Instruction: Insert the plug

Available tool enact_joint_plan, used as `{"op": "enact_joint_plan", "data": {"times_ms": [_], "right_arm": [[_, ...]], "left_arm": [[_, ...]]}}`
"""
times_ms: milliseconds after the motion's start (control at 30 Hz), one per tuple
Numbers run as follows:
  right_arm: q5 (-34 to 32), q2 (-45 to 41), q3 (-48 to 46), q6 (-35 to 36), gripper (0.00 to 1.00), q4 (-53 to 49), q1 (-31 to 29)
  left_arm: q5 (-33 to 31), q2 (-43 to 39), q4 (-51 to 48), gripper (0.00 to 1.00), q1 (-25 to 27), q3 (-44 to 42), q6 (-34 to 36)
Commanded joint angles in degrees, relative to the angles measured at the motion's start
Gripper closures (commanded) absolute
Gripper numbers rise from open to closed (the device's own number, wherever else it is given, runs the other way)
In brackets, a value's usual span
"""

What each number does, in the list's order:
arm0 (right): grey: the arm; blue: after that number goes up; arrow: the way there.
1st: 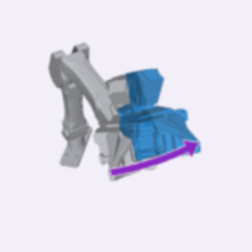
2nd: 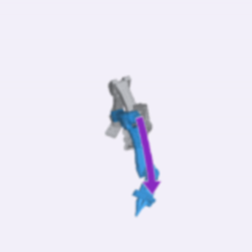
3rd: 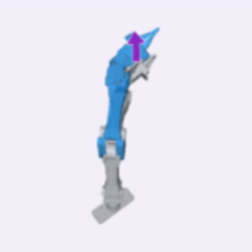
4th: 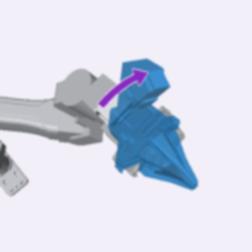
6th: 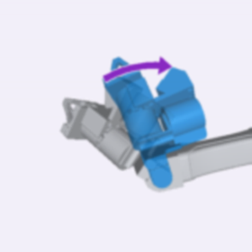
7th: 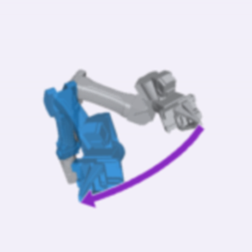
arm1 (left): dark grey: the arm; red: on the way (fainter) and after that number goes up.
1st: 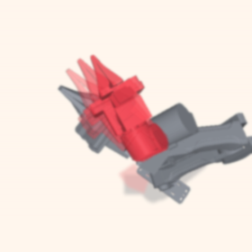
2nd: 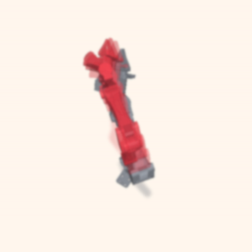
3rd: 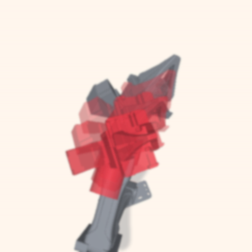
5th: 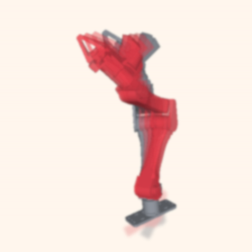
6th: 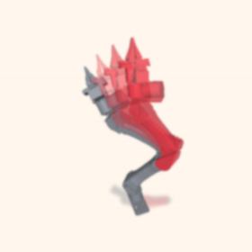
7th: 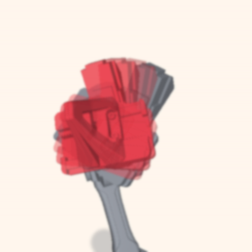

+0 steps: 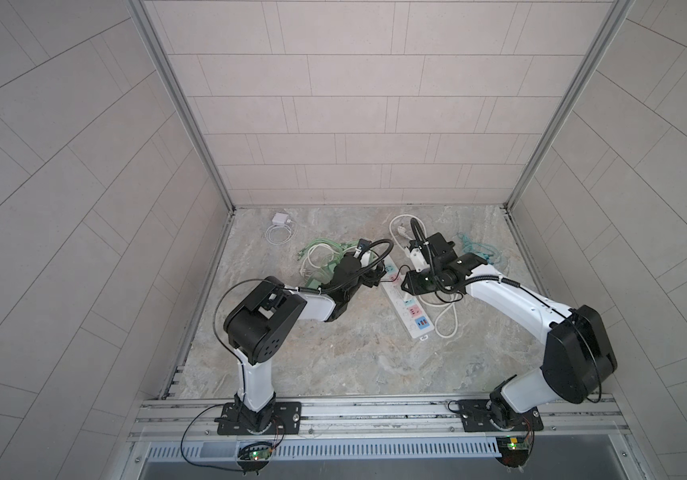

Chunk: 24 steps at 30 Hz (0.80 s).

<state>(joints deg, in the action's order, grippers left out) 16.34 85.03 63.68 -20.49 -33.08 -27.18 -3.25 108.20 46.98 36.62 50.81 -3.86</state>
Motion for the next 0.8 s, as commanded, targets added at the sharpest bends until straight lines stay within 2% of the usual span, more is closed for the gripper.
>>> {"op": "enact_joint_plan", "data": {"times_ms": [0, 300, 500, 767], "right_arm": [[2.06, -4.42, -2.86, -1.63, 0.73, -0.5, -1.13], [1.24, -8.8, -9.08, -5.88, 0.73, 3.21, -7.53], [0.31, -6.49, -11.8, -7.84, 0.74, 6.11, -9.77], [-9.78, -5.24, -11.72, -7.28, 0.74, 0.76, -7.33]], "left_arm": [[1.38, 2.57, -2.48, 0.18, -1.5, 5.17, 0.67], [2.77, 9.67, -8.74, 0.22, -2.86, 15.81, 1.08], [2.79, 12.26, -14.45, 0.22, -3.41, 20.73, -0.14], [3.56, 12.78, -17.02, 0.22, -3.44, 22.23, -0.03]]}}
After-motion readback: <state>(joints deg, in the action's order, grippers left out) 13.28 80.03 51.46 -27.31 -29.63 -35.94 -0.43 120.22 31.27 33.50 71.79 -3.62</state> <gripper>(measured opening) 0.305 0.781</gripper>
